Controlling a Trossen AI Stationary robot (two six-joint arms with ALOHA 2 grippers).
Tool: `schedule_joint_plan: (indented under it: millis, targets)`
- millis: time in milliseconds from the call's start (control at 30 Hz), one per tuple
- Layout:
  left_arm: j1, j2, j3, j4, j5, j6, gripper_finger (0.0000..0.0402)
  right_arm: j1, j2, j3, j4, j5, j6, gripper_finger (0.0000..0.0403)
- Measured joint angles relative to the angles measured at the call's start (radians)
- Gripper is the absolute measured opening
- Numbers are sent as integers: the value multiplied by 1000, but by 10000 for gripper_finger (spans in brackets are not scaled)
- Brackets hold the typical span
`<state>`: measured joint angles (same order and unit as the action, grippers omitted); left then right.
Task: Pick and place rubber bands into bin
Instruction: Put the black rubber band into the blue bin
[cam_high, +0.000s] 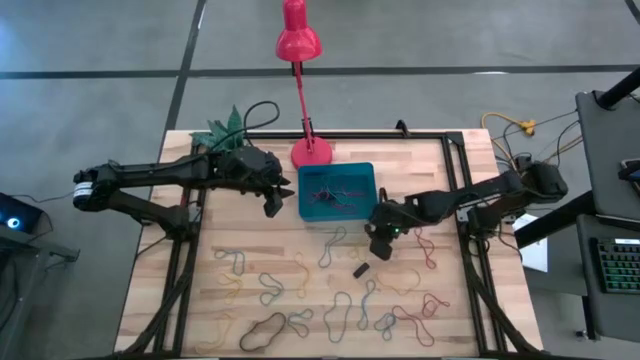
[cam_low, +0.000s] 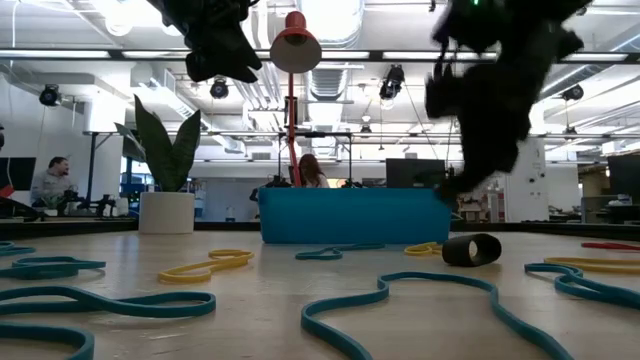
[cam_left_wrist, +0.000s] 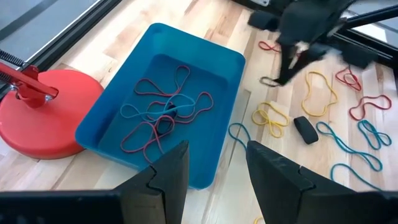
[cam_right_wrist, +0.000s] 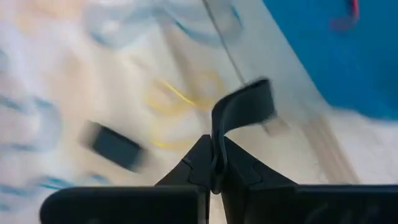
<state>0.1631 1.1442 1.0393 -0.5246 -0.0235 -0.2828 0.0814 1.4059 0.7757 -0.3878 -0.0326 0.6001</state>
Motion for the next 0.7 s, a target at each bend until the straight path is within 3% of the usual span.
schedule_joint_plan:
  millis: [200,400,533,700]
  targets:
    - [0,0,-6,46,1,0,144,-56,-59,123,43,61,-2,9]
    - [0,0,-11,56,2,-1,144,-223,41,198,24,55,-21,18]
    - [-2,0,-11,56,2,-2,144,-288,147,242,21,-16,-29,67]
    - [-3,0,-14,54,2,-44,144,-275,242,332,-105,-70,-133,166]
